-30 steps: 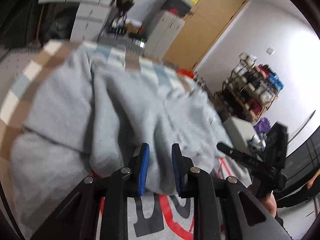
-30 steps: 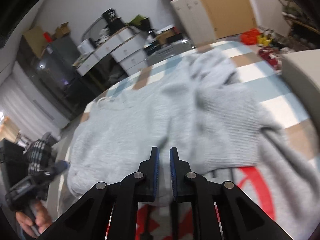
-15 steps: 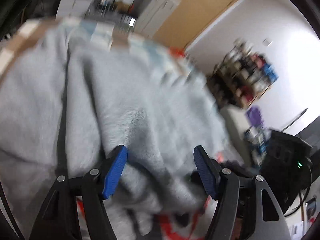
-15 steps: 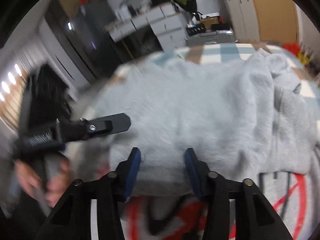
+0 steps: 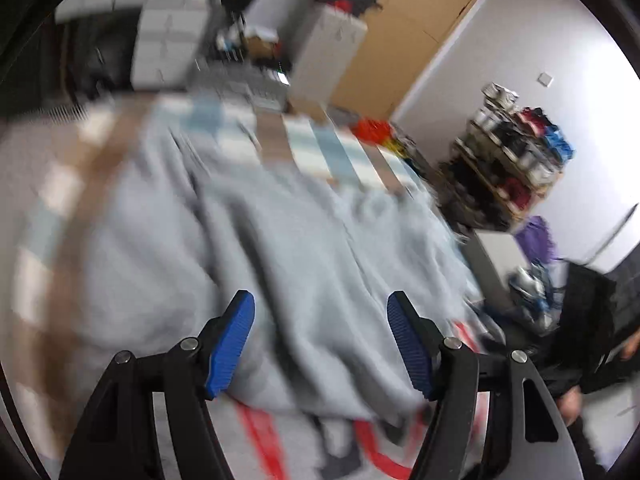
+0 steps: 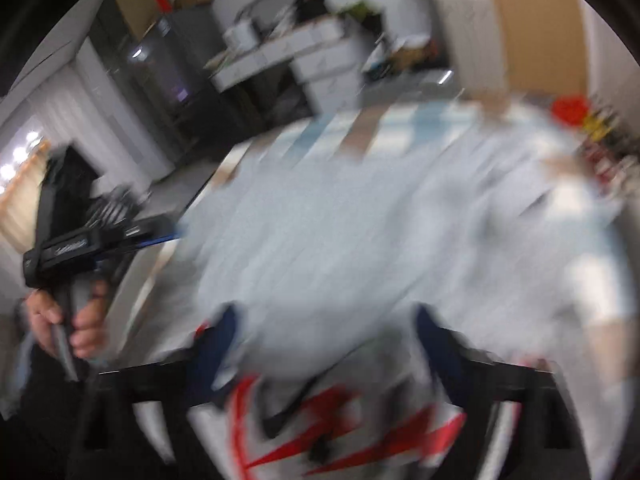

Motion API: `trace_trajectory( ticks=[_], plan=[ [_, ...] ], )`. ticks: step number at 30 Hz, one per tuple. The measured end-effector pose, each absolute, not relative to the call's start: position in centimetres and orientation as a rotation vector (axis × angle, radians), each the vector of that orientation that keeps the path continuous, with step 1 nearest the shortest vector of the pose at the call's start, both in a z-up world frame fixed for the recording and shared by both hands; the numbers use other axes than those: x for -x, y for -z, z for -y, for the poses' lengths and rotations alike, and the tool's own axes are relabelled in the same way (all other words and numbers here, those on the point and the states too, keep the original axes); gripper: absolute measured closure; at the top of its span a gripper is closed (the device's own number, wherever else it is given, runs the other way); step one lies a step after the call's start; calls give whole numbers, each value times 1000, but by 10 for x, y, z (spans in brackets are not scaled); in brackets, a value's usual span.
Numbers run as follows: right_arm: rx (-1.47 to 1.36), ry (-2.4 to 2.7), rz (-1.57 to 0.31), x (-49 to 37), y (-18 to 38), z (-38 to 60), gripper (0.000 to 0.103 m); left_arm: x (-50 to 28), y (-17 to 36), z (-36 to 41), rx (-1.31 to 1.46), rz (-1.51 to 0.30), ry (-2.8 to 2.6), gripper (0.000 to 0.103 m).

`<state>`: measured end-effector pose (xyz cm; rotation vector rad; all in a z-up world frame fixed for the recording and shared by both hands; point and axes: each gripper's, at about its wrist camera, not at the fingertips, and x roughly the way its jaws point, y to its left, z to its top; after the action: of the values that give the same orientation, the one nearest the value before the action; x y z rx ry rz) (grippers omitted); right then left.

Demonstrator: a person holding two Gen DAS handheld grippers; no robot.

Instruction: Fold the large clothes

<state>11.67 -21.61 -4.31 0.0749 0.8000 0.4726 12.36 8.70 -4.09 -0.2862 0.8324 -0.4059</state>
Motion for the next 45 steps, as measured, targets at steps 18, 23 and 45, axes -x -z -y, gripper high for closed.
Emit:
trace_trajectory(
  ticks=[18,23,45],
  plan=[
    [-249,-279,-1218,-377,92,312,0,-342,115,-144,361,-1260,89,18],
    [-190,-280,-1227,-381,99,303,0,-352,128,-133,333,-1281,152,19],
    [-251,-336,-1046,-397,90,297,77,-387,127,-94,63,-1138,103,93]
  ],
)
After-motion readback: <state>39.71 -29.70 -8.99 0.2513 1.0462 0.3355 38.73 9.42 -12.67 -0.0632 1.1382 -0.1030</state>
